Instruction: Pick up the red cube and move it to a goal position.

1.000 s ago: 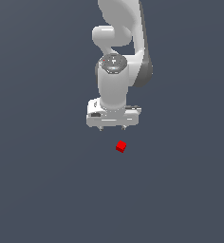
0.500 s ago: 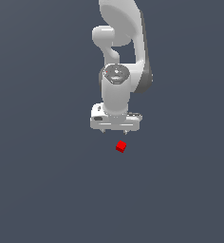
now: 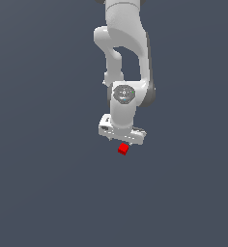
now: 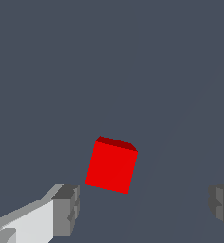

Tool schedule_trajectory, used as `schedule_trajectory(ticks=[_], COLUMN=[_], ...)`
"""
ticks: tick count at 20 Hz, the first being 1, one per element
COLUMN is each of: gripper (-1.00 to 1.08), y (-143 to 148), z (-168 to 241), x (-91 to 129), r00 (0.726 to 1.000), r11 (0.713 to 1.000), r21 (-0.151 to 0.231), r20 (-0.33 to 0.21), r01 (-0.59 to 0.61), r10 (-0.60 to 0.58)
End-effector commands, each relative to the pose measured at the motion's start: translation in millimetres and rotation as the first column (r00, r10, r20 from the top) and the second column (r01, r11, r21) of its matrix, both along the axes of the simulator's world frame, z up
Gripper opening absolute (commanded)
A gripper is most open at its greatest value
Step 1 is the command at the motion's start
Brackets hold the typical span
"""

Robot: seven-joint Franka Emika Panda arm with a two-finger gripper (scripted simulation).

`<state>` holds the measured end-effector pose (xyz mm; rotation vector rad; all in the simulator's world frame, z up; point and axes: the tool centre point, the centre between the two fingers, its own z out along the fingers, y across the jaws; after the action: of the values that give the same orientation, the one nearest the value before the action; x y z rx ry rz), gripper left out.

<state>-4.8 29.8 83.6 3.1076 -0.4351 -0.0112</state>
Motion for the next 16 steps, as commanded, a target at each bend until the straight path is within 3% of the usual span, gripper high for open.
schedule_trajectory(ticks=[1, 9, 16], gripper=[1.0, 1.0, 1.0], y=[4.7, 15.1, 18.5], z=[-16.0, -51.8, -63.5], x=[1.2, 6.2, 9.1], r00=[0.998, 0.982, 0.973], r11=[0.998, 0.982, 0.973], r21=[0.0, 0.001, 0.002], r20=[0.002, 0.007, 0.008], r01=[0.06, 0.19, 0.233], r10=[-0.06, -0.19, -0.233])
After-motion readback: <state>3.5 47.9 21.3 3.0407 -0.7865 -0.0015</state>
